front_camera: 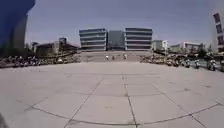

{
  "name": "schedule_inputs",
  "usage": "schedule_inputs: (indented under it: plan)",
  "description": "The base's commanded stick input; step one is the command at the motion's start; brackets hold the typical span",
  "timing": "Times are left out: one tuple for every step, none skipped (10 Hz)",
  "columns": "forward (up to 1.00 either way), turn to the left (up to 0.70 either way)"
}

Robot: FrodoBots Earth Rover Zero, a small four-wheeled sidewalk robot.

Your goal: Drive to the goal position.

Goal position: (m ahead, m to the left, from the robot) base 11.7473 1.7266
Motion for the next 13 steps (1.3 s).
schedule_inputs:
  plan:
    - [1.00, 0.00]
    - [1.00, 0.00]
    - [1.00, 0.00]
    - [1.00, 0.00]
    - [1.00, 0.00]
    - [1.00, 0.00]
    - [1.00, 0.00]
    - [1.00, 0.00]
    - [1.00, 0.00]
    - [1.00, 0.00]
    - [1.00, 0.00]
    - [1.00, 0.00]
    - [1.00, 0.00]
